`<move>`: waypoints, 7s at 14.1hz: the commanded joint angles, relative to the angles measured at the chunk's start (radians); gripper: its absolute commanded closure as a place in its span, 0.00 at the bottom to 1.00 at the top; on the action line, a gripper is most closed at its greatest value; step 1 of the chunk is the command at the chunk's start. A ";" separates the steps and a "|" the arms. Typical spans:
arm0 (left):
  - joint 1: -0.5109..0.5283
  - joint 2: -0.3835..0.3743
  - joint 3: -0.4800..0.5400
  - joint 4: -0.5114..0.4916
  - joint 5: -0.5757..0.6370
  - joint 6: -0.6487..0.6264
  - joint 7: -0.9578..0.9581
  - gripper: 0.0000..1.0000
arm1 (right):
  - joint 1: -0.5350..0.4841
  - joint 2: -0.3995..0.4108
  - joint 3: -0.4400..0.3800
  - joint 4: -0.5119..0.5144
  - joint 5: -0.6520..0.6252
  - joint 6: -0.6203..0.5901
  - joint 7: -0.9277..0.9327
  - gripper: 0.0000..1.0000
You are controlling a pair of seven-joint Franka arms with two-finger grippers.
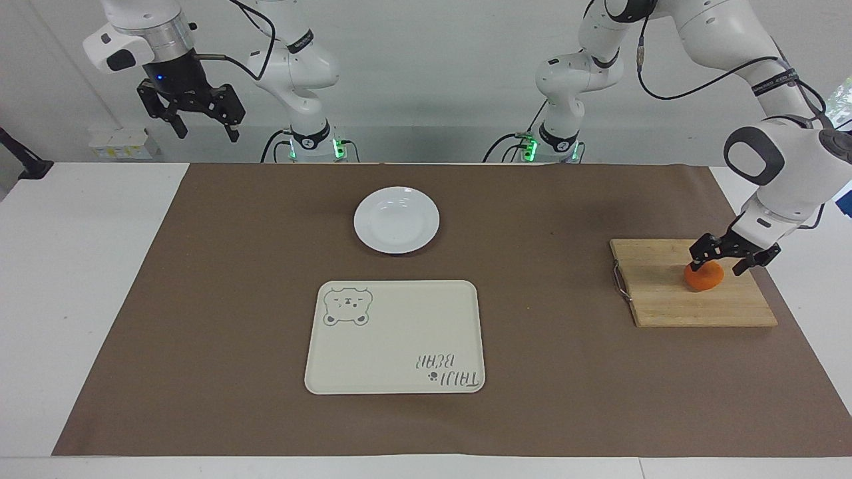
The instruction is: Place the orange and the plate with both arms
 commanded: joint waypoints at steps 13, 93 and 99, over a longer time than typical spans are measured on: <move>0.042 0.030 -0.007 -0.091 -0.020 0.120 0.056 0.00 | -0.016 -0.013 -0.002 -0.041 0.011 0.087 -0.025 0.00; -0.354 -0.252 -0.015 0.340 0.063 -0.593 -0.308 0.00 | 0.194 0.072 0.013 -0.897 0.734 0.785 -0.462 0.00; -0.369 -0.247 -0.017 0.288 0.071 -0.610 -0.315 0.00 | 0.231 0.076 0.013 -0.943 0.812 0.817 -0.467 0.00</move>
